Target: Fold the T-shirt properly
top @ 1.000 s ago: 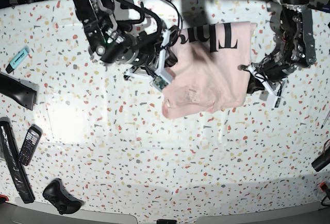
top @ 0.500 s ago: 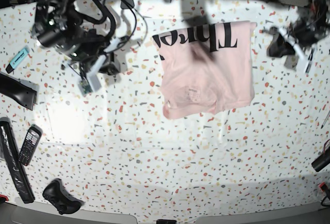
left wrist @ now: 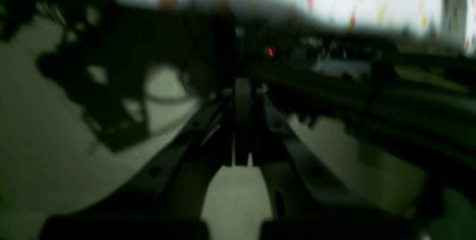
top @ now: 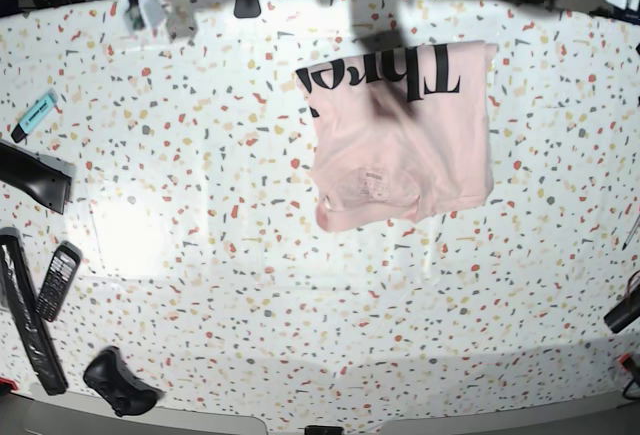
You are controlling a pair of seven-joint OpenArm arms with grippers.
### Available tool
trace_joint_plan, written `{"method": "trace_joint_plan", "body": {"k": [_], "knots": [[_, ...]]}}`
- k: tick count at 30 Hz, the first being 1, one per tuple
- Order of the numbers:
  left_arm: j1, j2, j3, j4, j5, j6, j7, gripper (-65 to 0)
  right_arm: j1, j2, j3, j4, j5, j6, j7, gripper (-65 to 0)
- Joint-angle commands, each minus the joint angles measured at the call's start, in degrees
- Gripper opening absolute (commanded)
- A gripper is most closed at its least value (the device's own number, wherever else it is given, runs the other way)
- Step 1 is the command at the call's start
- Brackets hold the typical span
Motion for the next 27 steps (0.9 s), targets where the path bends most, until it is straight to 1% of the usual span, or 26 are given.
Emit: {"method": "trace_joint_plan", "body": {"k": [1, 2, 5, 7, 10, 14, 17, 18, 20, 24, 25, 27], "knots": [[0.7, 0.3, 0.0, -0.5, 0.7, -0.4, -1.3, -65.0, -1.0, -0.3, 0.1, -0.6, -0.5, 0.7, 0.7, -65.0], [0.4, 0.9, 0.6, -2.1, 2.5, -0.4, -2.0, -65.0, -1.4, -0.5, 0.1, -2.5, -1.4, 1.0, 0.9, -65.0], [-0.7, 1.1, 4.0, -8.9, 6.8, -0.4, -7.0, -65.0, -1.4, 0.0, 0.0, -10.9, -2.9, 3.8, 3.9, -65.0], [-2.3, 1.1, 6.6, -14.4, 8.9, -0.4, -8.8, -65.0, 0.3, 1.1, -0.2, -17.9, -2.9, 4.0, 4.7, -65.0], [-5.6, 1.1, 10.5, -23.1, 13.3, -0.4, -11.6, -65.0, 4.3, 4.0, -1.1, -30.0, -2.8, 4.0, 4.6, -65.0], [-10.1, 1.2, 14.7, -35.0, 19.6, -0.4, -19.2, -65.0, 12.1, 8.1, -3.5, -48.3, -2.8, 3.3, 5.1, -65.0], [-13.4, 1.2, 17.1, -43.5, 25.0, -0.4, -24.7, -65.0, 18.3, 10.4, -6.5, -62.0, -3.1, 3.3, 7.2, -65.0], [-14.5, 1.2, 17.7, -46.1, 27.1, -0.4, -26.8, -65.0, 20.2, 11.0, -7.9, -66.4, -4.1, 3.3, 8.7, -65.0], [-16.5, 1.2, 18.6, -50.9, 30.8, -0.4, -30.2, -65.0, 23.6, 12.2, -11.3, -74.4, -8.2, 3.3, 13.6, -65.0], [-19.3, 1.3, 18.7, -58.1, 35.0, -0.4, -33.2, -64.9, 28.2, 13.9, -20.2, -86.0, -18.1, 2.8, 27.3, -65.0], [-19.8, 1.3, 18.7, -59.4, 36.0, 1.6, -34.8, -64.9, 29.0, 14.0, -22.3, -88.1, -20.0, 1.8, 30.0, -65.0], [-20.6, 1.3, 18.7, -61.6, 37.4, 6.3, -38.5, -64.9, 30.6, 14.0, -26.4, -91.8, -22.2, -1.8, 34.4, -65.0]]}}
